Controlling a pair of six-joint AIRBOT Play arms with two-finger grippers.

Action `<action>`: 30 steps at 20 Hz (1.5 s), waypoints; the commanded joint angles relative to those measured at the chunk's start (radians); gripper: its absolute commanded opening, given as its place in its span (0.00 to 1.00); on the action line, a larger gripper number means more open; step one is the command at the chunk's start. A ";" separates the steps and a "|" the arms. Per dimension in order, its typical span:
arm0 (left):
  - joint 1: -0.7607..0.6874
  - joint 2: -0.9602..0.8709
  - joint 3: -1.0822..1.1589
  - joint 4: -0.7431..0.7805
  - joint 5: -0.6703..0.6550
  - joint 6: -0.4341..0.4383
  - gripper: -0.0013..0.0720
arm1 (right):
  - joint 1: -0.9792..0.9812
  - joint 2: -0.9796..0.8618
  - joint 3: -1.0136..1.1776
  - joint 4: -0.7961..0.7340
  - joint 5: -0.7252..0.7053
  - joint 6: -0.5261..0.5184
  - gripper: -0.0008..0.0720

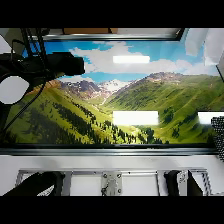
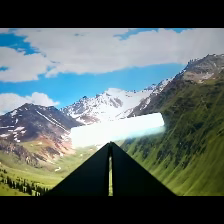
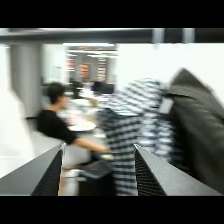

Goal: Fold the clothes and pants, and hang the long-sleeved shirts on hangers.

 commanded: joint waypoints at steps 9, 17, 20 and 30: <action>0.006 -0.103 0.000 -0.181 -0.037 0.077 0.04 | 0.780 -0.032 -0.219 -0.021 0.664 0.121 0.65; 0.153 -0.114 -0.173 -0.671 -0.018 0.317 0.04 | 1.489 -0.266 -0.259 -0.314 0.702 0.226 0.65; 0.154 -0.040 -0.364 -0.689 0.100 0.318 0.04 | 1.535 -0.320 -0.259 -0.312 0.702 0.226 0.65; 0.153 -0.018 -0.413 -0.688 0.104 0.317 0.04 | 1.535 -0.334 -0.259 -0.310 0.703 0.225 0.04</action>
